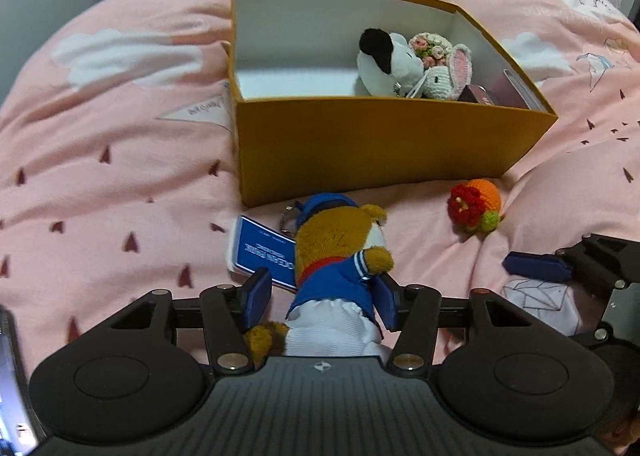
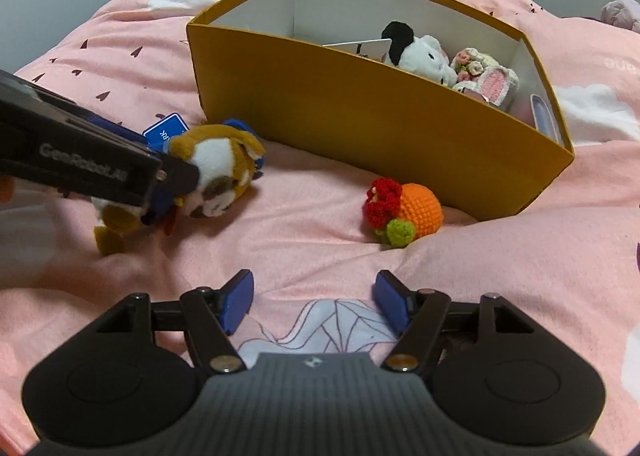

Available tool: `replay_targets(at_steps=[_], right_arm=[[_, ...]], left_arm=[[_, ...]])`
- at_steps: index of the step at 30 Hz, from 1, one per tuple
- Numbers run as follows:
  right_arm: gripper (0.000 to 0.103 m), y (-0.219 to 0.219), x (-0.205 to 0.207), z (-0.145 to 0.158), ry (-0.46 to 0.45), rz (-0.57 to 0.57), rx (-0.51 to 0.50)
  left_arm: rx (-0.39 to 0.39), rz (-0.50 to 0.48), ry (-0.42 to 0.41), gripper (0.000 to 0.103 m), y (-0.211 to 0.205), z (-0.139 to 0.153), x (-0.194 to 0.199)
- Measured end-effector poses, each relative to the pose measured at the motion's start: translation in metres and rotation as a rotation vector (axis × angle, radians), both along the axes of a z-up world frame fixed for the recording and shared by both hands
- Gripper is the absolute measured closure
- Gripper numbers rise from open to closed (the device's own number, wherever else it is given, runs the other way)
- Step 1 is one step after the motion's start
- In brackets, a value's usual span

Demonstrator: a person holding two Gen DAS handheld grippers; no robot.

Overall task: Organize objects
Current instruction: 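Grasp the duck plush with the left gripper while the right gripper grasps the orange crocheted ball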

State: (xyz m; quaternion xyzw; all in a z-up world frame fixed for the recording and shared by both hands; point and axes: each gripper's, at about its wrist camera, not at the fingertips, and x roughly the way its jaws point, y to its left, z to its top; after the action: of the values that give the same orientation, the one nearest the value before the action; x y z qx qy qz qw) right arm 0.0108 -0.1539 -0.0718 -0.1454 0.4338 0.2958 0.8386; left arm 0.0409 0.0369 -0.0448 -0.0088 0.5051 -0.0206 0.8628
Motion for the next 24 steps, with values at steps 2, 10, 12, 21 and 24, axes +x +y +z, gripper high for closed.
replay_targets(at_steps=[2, 10, 12, 21, 24], right_arm=[[0.035, 0.002, 0.001, -0.001, 0.007, 0.006, 0.001], [0.046, -0.007, 0.017, 0.014, -0.017, -0.062, 0.038], [0.046, -0.012, 0.026, 0.022, -0.044, -0.103, 0.059], [0.046, -0.007, 0.074, 0.006, -0.01, -0.131, 0.015], [0.046, -0.005, 0.079, -0.008, 0.011, -0.129, -0.013]], left_arm=[[-0.033, -0.001, 0.019, 0.046, 0.001, -0.004, 0.003], [-0.117, -0.001, 0.032, 0.056, 0.002, -0.008, 0.006], [-0.129, 0.001, 0.034, 0.057, 0.004, -0.009, 0.007], [-0.11, -0.011, 0.056, 0.056, 0.0, -0.012, 0.01], [-0.121, -0.002, 0.063, 0.056, 0.002, -0.013, 0.011]])
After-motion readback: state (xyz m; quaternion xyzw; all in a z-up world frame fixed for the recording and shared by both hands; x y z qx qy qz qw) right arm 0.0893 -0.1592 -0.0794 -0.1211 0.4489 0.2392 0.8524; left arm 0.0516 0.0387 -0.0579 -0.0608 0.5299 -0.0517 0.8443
